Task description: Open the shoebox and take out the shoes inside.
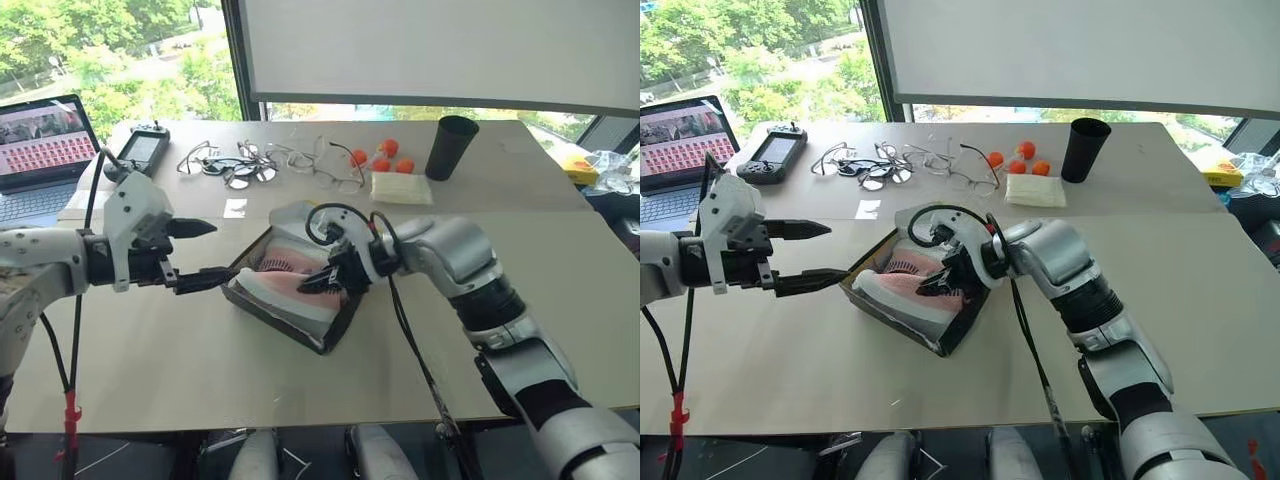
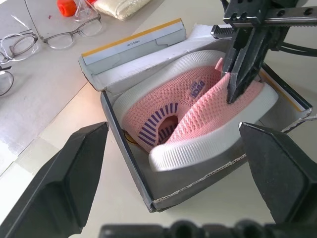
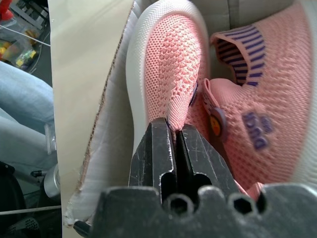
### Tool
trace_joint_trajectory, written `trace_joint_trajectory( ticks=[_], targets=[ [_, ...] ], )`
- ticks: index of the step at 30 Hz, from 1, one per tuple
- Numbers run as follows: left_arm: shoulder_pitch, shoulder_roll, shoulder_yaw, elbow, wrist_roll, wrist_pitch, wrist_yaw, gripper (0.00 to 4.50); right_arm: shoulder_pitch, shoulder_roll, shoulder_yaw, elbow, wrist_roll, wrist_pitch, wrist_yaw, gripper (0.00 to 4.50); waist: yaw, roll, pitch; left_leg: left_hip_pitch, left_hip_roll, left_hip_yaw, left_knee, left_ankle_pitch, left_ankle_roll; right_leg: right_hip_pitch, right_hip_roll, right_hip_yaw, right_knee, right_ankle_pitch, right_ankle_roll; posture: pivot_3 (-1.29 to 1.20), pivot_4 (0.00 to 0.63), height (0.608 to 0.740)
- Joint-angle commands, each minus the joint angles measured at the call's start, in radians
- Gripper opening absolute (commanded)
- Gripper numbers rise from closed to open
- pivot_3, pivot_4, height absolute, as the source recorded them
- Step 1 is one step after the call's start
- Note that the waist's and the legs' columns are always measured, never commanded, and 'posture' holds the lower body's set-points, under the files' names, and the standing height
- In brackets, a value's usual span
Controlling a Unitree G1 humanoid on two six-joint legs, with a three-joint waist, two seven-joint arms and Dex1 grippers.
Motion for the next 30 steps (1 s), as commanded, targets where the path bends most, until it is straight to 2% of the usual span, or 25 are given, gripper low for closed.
trace_joint_trajectory(
  ticks=[1,6,9,15,19,21,25,30],
  targets=[
    [-0.009,-0.009,-0.013,0.005,0.034,-0.031,0.009,4.50,-0.018,0.008,-0.087,-0.040,0.058,0.041,-0.019,0.02,0.000,0.000,0.000,0.000,0.000,0.000,0.000,0.000,0.000,0.000,0.000,0.000,0.000,0.000,0.000,0.00,0.150,0.724],
    [0.044,-0.003,-0.092,0.035,0.167,-0.103,0.023,4.50,-0.028,0.021,-0.154,-0.052,0.118,0.084,-0.035,0.02,-0.003,0.000,0.000,0.000,0.000,0.000,-0.001,0.000,0.000,0.000,0.000,0.000,0.000,0.000,0.000,0.00,0.150,0.724],
    [0.079,-0.004,-0.176,0.088,0.323,-0.214,0.064,4.50,-0.020,-0.001,-0.176,-0.113,0.169,0.107,-0.017,0.02,-0.001,0.000,0.000,0.000,0.000,0.000,-0.001,0.000,0.000,-0.001,0.000,0.000,0.000,0.000,0.000,0.00,0.150,0.724],
    [0.061,-0.083,-0.185,0.154,0.380,-0.272,0.100,4.50,-0.012,-0.013,-0.190,-0.142,0.205,0.132,-0.049,0.02,0.004,0.000,0.000,-0.001,0.000,0.000,-0.001,0.000,0.000,0.000,0.000,0.000,0.000,0.000,0.000,0.00,0.150,0.724],
    [-0.004,-0.141,-0.133,0.155,0.310,-0.228,0.094,4.50,-0.011,-0.013,-0.221,-0.147,0.244,0.158,-0.064,0.02,0.007,0.000,0.000,-0.001,0.000,0.000,-0.001,0.000,0.000,-0.001,0.000,0.000,0.000,0.000,0.000,0.00,0.150,0.724],
    [-0.035,-0.147,-0.119,0.169,0.297,-0.223,0.085,4.50,-0.034,0.030,-0.305,-0.097,0.279,0.184,-0.097,0.02,0.010,0.000,0.000,-0.001,0.000,-0.001,0.000,0.000,0.000,0.000,0.000,-0.001,0.000,0.000,0.000,0.00,0.150,0.724],
    [-0.054,-0.157,-0.098,0.160,0.249,-0.188,0.059,4.50,-0.028,0.085,-0.371,-0.041,0.250,0.092,-0.174,0.02,0.006,0.000,0.000,0.000,0.000,-0.001,0.000,0.000,0.000,0.000,0.000,-0.001,0.000,0.000,0.000,0.00,0.150,0.724],
    [-0.034,-0.147,-0.055,0.103,0.139,-0.100,0.005,4.50,0.010,0.130,-0.401,-0.053,0.262,-0.022,-0.196,0.02,-0.002,0.000,0.000,-0.001,0.000,-0.001,-0.001,0.000,0.000,-0.001,0.000,-0.001,0.000,0.000,0.000,0.00,0.150,0.724]
  ],
)
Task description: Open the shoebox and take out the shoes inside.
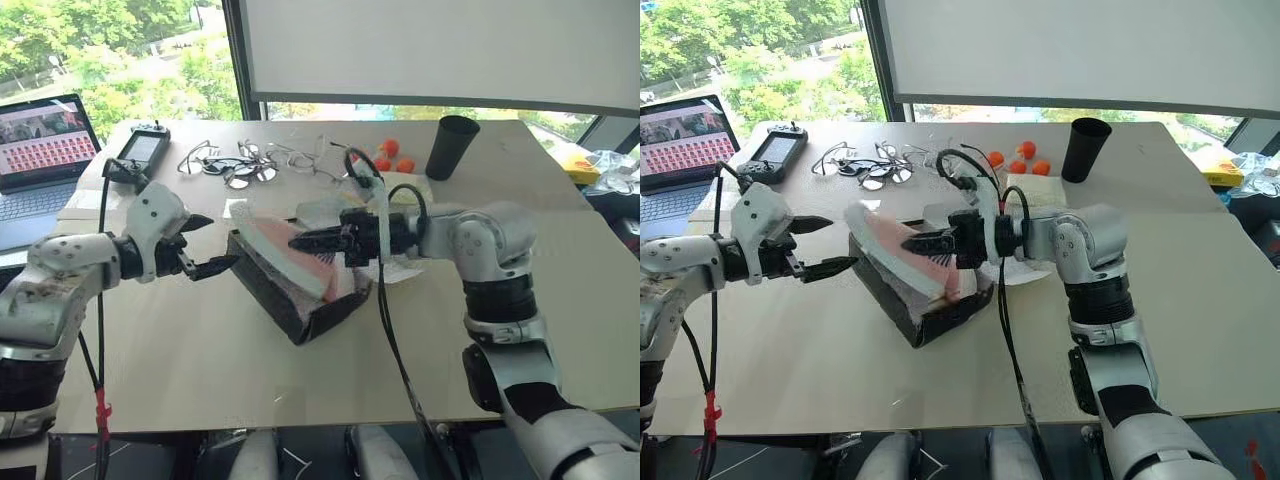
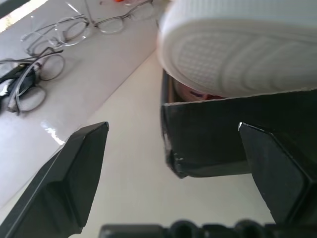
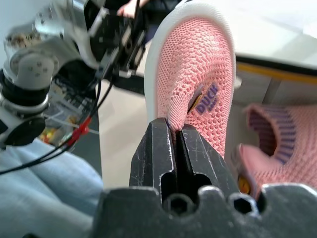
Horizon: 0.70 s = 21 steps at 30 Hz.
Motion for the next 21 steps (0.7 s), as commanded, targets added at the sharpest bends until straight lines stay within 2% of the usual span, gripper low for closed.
trace_joint_trajectory(
  ticks=[1,9,13,15,17,19,21],
  targets=[
    [0.019,0.026,0.064,-0.075,-0.089,0.057,-0.050,4.50,0.006,0.026,-0.053,-0.037,0.032,-0.089,-0.011,0.02,-0.002,0.000,0.000,0.000,0.000,0.000,0.000,0.000,0.000,0.000,0.000,0.000,0.000,0.000,0.000,0.00,0.150,0.724],
    [0.081,0.101,0.148,-0.133,-0.193,0.143,-0.122,4.50,-0.011,0.072,-0.172,-0.007,0.113,-0.122,-0.049,0.02,-0.002,0.000,0.000,0.001,0.000,0.000,0.000,0.000,0.000,0.001,0.000,0.000,0.000,0.000,0.000,0.00,0.150,0.724],
    [0.093,0.129,0.179,-0.151,-0.232,0.164,-0.142,4.50,-0.059,0.049,-0.263,0.026,0.181,-0.109,-0.074,0.02,-0.001,0.000,0.000,0.000,0.000,0.000,0.000,0.000,0.000,0.000,0.000,0.000,0.000,0.000,0.000,0.00,0.150,0.724],
    [0.071,0.130,0.204,-0.154,-0.274,0.185,-0.144,4.50,-0.097,-0.023,-0.319,0.054,0.204,-0.096,-0.071,0.02,0.001,0.000,0.000,0.001,0.000,0.000,0.000,0.000,0.000,0.000,0.000,0.000,0.000,0.000,0.000,0.00,0.150,0.724],
    [0.049,0.132,0.219,-0.159,-0.316,0.205,-0.146,4.50,-0.111,-0.137,-0.310,0.062,0.170,-0.108,-0.044,0.02,0.008,0.000,0.001,0.000,0.000,0.000,0.000,0.000,0.000,0.000,0.000,0.000,0.000,0.000,0.000,0.00,0.150,0.724],
    [0.026,0.132,0.224,-0.164,-0.350,0.223,-0.143,4.50,-0.095,-0.278,-0.236,0.060,0.086,-0.156,0.004,0.02,0.023,0.000,0.001,0.000,0.000,0.000,0.000,0.000,0.000,0.001,-0.001,-0.001,-0.002,0.000,0.000,0.00,0.150,0.724],
    [-0.007,0.128,0.217,-0.163,-0.374,0.235,-0.136,4.50,-0.064,-0.457,-0.096,0.085,-0.106,-0.283,0.021,0.02,0.024,0.001,0.001,0.000,-0.001,0.000,-0.001,0.000,0.000,0.002,-0.001,-0.001,-0.005,0.000,0.000,0.00,0.150,0.724]
  ],
)
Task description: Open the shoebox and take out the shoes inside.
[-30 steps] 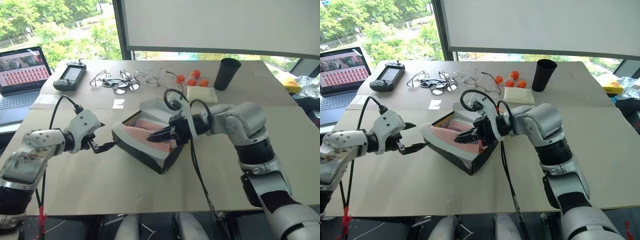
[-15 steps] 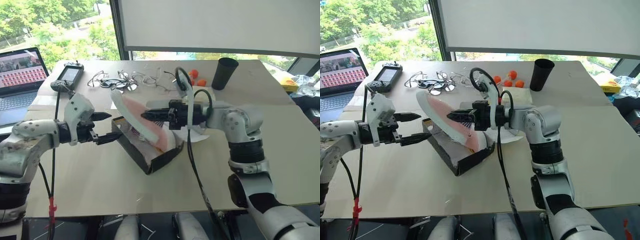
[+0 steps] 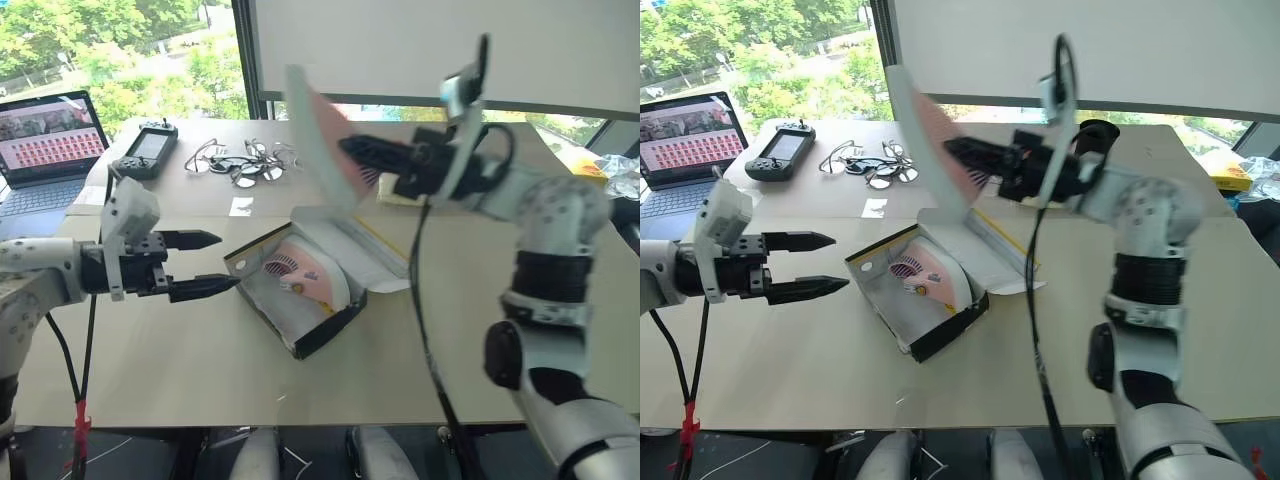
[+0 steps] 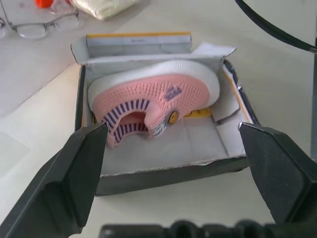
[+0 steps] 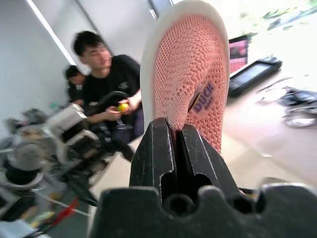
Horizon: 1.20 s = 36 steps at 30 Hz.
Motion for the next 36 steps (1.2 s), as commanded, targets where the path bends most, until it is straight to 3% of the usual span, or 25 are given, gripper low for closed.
trace_joint_trajectory(
  ticks=[1,4,6,10,13,18,22,27,30,34,36],
  targets=[
    [-0.065,0.008,0.014,-0.022,-0.056,0.018,0.002,4.50,0.030,-0.251,0.213,0.012,-0.300,-0.218,0.036,0.02,0.000,0.001,0.001,0.000,0.000,0.001,0.000,0.000,0.000,0.000,0.000,0.001,0.000,0.000,0.000,0.00,0.150,0.724],
    [-0.102,0.002,-0.031,-0.012,-0.046,0.005,-0.001,4.50,0.100,-0.430,0.409,0.020,-0.547,-0.402,0.045,0.02,-0.001,0.001,0.001,0.000,0.000,0.003,0.000,0.000,0.000,0.000,0.000,0.001,-0.001,-0.001,0.002,0.00,0.150,0.724],
    [-0.125,-0.007,-0.057,-0.002,-0.041,-0.003,-0.001,4.50,0.150,-0.491,0.489,0.044,-0.671,-0.508,0.043,0.02,-0.003,0.001,0.001,0.000,0.000,0.003,0.000,0.000,0.000,-0.001,0.000,0.002,-0.001,-0.004,0.007,0.00,0.150,0.724],
    [-0.164,-0.018,-0.103,0.029,-0.018,-0.023,-0.008,4.50,0.218,-0.518,0.605,0.227,-0.918,-0.761,-0.055,0.02,-0.025,0.001,0.001,0.001,0.000,0.007,0.000,0.000,0.000,-0.002,0.000,0.006,0.001,-0.004,0.007,0.00,0.150,0.724],
    [-0.182,-0.018,-0.129,0.051,0.008,-0.041,-0.021,4.50,0.227,-0.485,0.604,0.394,-0.976,-0.876,-0.125,0.02,-0.031,0.004,0.004,0.001,0.000,0.008,0.000,0.000,0.000,-0.002,0.000,0.008,0.003,-0.003,0.006,0.00,0.150,0.724],
    [-0.185,-0.018,-0.136,0.060,0.025,-0.051,-0.025,4.50,0.241,-0.469,0.497,0.347,-0.876,-0.816,-0.001,1.42,-0.032,0.005,0.005,0.002,0.000,0.008,0.000,0.000,0.000,-0.003,0.000,0.008,0.004,-0.001,0.001,0.00,0.150,0.724],
    [-0.170,-0.011,-0.126,0.058,0.033,-0.052,-0.026,4.50,0.203,-0.509,0.406,0.192,-0.755,-0.611,0.187,2.85,-0.026,0.006,0.005,0.002,0.000,0.008,0.001,0.000,0.000,-0.002,0.000,0.008,0.005,-0.001,0.001,0.00,0.150,0.724],
    [-0.169,-0.008,-0.125,0.063,0.050,-0.054,-0.022,4.50,0.129,-0.505,0.399,-0.088,-0.612,-0.407,0.376,4.45,-0.027,0.007,0.006,0.002,0.000,0.007,0.001,0.000,0.000,-0.001,0.000,0.007,0.004,-0.001,0.001,0.00,0.150,0.724],
    [-0.171,-0.013,-0.126,0.066,0.060,-0.056,-0.023,4.50,0.081,-0.416,0.416,-0.230,-0.536,-0.299,0.384,4.45,-0.031,0.007,0.006,0.003,0.001,0.007,0.001,0.000,0.001,-0.001,0.001,0.007,0.005,-0.001,0.002,0.00,0.150,0.724],
    [-0.173,-0.024,-0.126,0.073,0.079,-0.070,-0.005,4.50,0.026,-0.147,0.426,-0.325,-0.411,-0.015,0.264,4.45,-0.030,0.006,0.005,0.003,0.001,0.006,0.002,0.000,0.001,0.000,0.001,0.006,0.006,-0.004,0.007,0.00,0.150,0.724],
    [-0.171,-0.031,-0.126,0.077,0.092,-0.081,0.003,4.50,0.010,-0.078,0.454,-0.333,-0.414,0.038,0.219,4.45,-0.026,0.006,0.006,0.002,0.001,0.005,0.003,0.000,0.001,-0.001,0.001,0.006,0.007,-0.002,0.003,0.00,0.150,0.724]
  ],
)
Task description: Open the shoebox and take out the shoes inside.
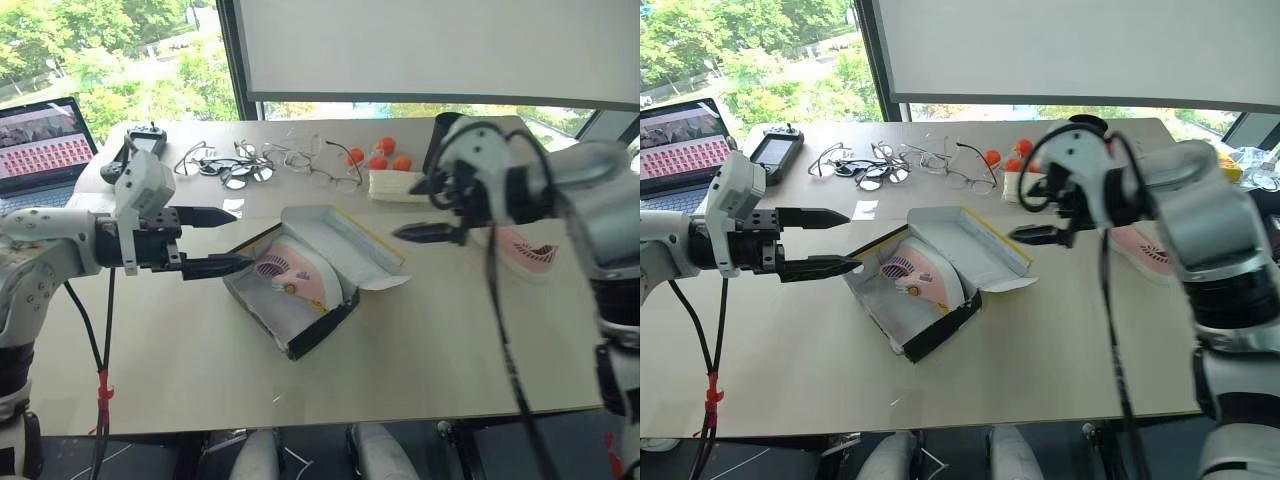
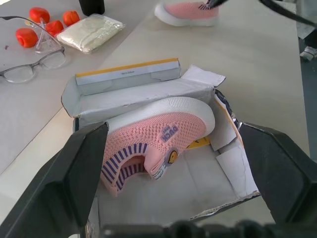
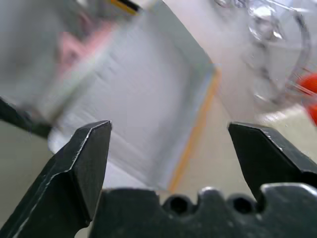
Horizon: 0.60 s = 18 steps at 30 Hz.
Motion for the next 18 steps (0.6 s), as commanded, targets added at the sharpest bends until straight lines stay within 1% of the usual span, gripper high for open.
trace_joint_trajectory(
  ticks=[1,3,4,9,12,16,18],
  targets=[
    [-0.009,-0.003,0.017,0.000,0.027,-0.039,0.019,4.50,-0.042,0.059,0.035,-0.050,0.025,0.092,-0.067,4.45,0.009,0.000,0.000,-0.001,0.000,-0.001,0.000,0.000,0.000,0.000,0.000,-0.001,0.000,0.002,-0.003,0.00,0.150,0.724],
    [-0.014,-0.010,0.017,0.010,0.039,-0.050,0.031,4.50,-0.047,0.055,0.102,-0.052,-0.014,-0.009,-0.056,4.45,0.027,0.000,0.000,-0.004,-0.002,-0.004,0.001,0.000,0.000,-0.001,-0.001,-0.004,-0.001,0.002,-0.003,0.00,0.150,0.724],
    [-0.019,-0.013,0.016,0.018,0.047,-0.056,0.037,4.50,-0.050,0.055,0.151,-0.045,-0.054,-0.091,-0.049,4.45,0.032,0.000,0.000,-0.005,-0.002,-0.004,0.002,0.000,0.000,-0.001,-0.002,-0.004,-0.002,0.002,-0.003,0.00,0.150,0.724],
    [-0.023,-0.015,0.018,0.041,0.080,-0.078,0.054,4.50,-0.108,0.073,0.396,0.078,-0.294,-0.463,-0.016,4.45,0.026,0.000,0.000,-0.004,-0.002,-0.003,0.003,0.000,0.000,0.000,-0.002,-0.004,-0.002,0.001,-0.002,0.00,0.150,0.724],
    [-0.002,-0.010,0.037,0.028,0.079,-0.076,0.064,4.50,-0.133,0.086,0.469,0.129,-0.378,-0.593,0.020,4.45,0.022,0.000,0.000,-0.003,-0.001,-0.004,0.003,0.000,0.000,0.000,-0.001,-0.004,-0.001,0.001,-0.002,0.00,0.150,0.724],
    [0.042,-0.003,0.070,-0.007,0.060,-0.058,0.079,4.50,-0.146,0.127,0.509,0.209,-0.462,-0.725,0.038,4.45,0.013,0.000,0.000,-0.003,-0.001,-0.004,0.002,0.000,0.000,-0.001,-0.001,-0.004,-0.001,0.002,-0.003,0.00,0.150,0.724],
    [0.072,0.001,0.091,-0.035,0.042,-0.045,0.080,4.50,-0.157,0.166,0.524,0.262,-0.496,-0.775,0.040,4.45,0.011,0.000,0.000,-0.003,-0.001,-0.004,0.002,0.000,0.000,-0.001,-0.001,-0.004,-0.001,0.002,-0.003,0.00,0.150,0.724]
  ],
)
